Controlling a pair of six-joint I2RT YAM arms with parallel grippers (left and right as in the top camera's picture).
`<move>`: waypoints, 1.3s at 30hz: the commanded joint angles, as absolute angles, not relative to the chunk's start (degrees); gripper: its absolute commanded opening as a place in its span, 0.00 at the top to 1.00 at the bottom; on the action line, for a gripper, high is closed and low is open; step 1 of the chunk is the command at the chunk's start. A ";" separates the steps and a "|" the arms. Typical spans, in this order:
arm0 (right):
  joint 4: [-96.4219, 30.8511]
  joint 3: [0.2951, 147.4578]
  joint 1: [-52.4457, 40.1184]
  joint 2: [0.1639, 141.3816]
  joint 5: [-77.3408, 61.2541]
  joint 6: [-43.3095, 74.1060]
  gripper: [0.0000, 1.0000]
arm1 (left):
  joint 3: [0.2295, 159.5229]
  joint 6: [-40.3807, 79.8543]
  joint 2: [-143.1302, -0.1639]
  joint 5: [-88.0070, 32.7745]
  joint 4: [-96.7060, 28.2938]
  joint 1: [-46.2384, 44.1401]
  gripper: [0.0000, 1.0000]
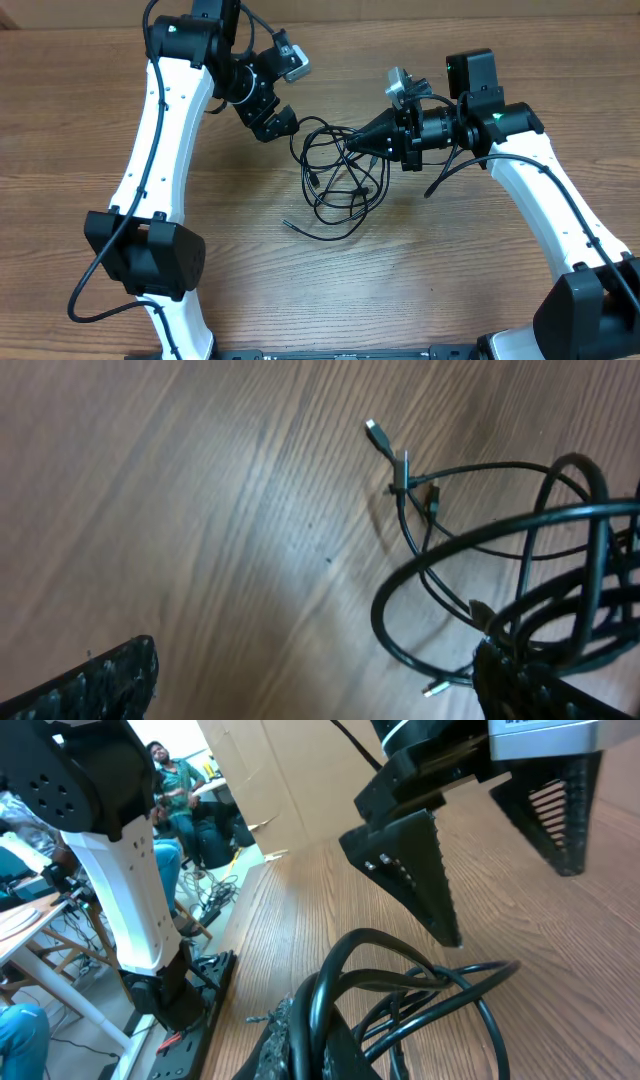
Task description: Untangle cables
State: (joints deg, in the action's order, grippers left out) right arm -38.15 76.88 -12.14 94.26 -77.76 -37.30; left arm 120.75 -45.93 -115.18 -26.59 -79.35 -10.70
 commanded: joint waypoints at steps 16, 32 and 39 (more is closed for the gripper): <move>-37.85 77.30 -12.25 93.60 -79.57 -37.58 0.96 | 121.60 -50.17 -121.03 -26.59 -74.70 -14.41 0.08; -37.85 77.30 -12.25 93.60 -79.55 -37.58 0.96 | 121.62 -9.32 -122.76 -12.99 -58.35 -13.72 0.40; -37.85 77.30 -12.25 93.60 -79.55 -37.58 0.96 | 121.62 18.46 -122.76 -7.51 -59.61 -8.60 0.64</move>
